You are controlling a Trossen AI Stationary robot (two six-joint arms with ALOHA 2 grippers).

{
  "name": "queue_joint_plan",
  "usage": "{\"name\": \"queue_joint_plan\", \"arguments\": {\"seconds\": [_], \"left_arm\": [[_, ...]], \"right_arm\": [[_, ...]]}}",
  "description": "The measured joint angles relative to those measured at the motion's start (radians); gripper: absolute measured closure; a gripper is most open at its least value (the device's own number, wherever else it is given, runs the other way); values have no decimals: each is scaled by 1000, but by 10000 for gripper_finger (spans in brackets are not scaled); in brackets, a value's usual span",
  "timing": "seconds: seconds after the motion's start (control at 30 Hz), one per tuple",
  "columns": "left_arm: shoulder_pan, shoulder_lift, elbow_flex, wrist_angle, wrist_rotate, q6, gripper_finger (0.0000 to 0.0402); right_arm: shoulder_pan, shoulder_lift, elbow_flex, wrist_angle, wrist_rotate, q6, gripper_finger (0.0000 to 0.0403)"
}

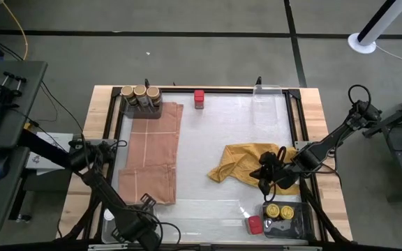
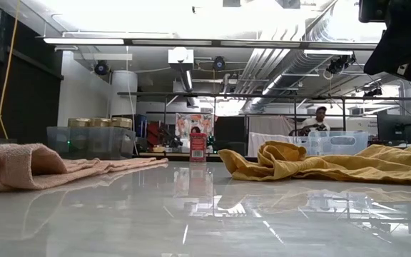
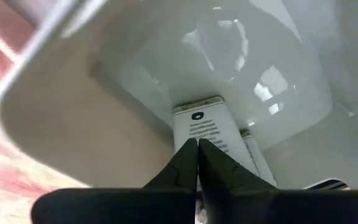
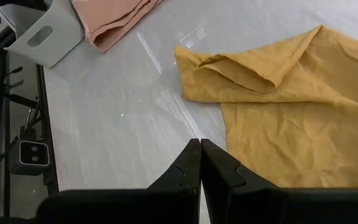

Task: Sort spices by type
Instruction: Put the white seasoning bottle into the gray bin, then put the top red seasoning can into the transparent bin

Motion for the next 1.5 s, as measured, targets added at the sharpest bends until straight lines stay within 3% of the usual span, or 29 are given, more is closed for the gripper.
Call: {"name": "queue_joint_plan", "arguments": {"seconds": [0.3, 0.57, 0.7, 0.9, 1.13, 1.27, 1.5], "left_arm": [[31, -65, 0, 1, -44, 25, 401], [98, -258, 0, -53, -86, -52, 401], [175, -382, 0, -45, -250, -145, 401], [317, -528, 0, 50, -647, -347, 401], [479, -598, -16, 159, -960, -464, 401], [574, -619, -113, 307, -964, -464, 401], [770, -620, -364, 652, -787, -433, 401]], "right_arm": [[0, -3, 0, 22, -17, -19, 403], [-5, -24, 28, 56, -18, -68, 403], [-27, -30, 74, 59, -14, -119, 403], [-85, -32, 152, 100, -10, -241, 402], [-252, -32, 220, 169, -8, -368, 402], [-363, -31, 245, 177, -16, -447, 402], [-572, 6, 248, 288, -151, -517, 402]]}}
